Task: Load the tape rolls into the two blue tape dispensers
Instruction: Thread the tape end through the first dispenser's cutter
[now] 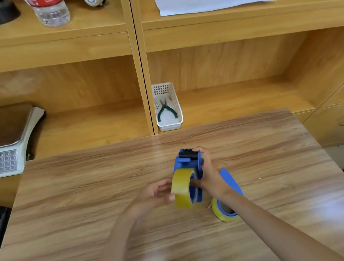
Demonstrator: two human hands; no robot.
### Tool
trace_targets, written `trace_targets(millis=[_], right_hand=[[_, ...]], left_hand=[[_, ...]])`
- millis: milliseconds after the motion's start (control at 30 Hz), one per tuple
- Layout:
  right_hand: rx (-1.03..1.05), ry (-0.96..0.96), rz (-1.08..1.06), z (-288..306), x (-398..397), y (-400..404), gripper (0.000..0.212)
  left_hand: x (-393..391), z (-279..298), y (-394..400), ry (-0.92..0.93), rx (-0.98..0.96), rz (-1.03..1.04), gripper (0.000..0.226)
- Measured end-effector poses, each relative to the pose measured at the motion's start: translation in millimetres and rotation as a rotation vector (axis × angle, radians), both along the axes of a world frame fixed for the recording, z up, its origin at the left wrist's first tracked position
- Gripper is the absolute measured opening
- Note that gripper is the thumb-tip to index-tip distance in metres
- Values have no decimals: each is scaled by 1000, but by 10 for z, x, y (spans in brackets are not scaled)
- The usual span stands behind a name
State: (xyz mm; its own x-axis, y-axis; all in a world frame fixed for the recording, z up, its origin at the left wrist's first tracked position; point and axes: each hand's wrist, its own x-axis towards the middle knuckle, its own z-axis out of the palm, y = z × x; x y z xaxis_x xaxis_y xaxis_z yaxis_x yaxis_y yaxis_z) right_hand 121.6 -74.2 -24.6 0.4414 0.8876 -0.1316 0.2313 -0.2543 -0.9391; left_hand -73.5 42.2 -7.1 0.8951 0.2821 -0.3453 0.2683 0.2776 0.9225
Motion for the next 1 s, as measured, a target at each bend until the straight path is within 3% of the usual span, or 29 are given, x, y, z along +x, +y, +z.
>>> trace_targets(millis=[100, 200, 433, 700, 800, 900, 1000], right_hand=[[46, 71, -56, 66, -77, -32, 83], [82, 128, -38, 136, -146, -106, 80], [78, 467, 14, 320, -173, -291, 58], [74, 322, 139, 484, -256, -371, 29], [74, 192, 187, 461, -218, -393, 30], [53, 104, 180, 409, -188, -404, 38], [61, 108, 131, 319, -195, -426, 32]], left_hand=[[28, 124, -143, -30, -44, -47, 71], [29, 227, -299, -83, -47, 14, 59], [-110, 241, -544, -52, -45, 160, 42], [-108, 255, -627, 46, -5, 218, 31], [-97, 241, -622, 61, 29, 247, 32], [-43, 229, -630, 108, 137, 362, 59], [29, 270, -655, 180, 373, 447, 78]])
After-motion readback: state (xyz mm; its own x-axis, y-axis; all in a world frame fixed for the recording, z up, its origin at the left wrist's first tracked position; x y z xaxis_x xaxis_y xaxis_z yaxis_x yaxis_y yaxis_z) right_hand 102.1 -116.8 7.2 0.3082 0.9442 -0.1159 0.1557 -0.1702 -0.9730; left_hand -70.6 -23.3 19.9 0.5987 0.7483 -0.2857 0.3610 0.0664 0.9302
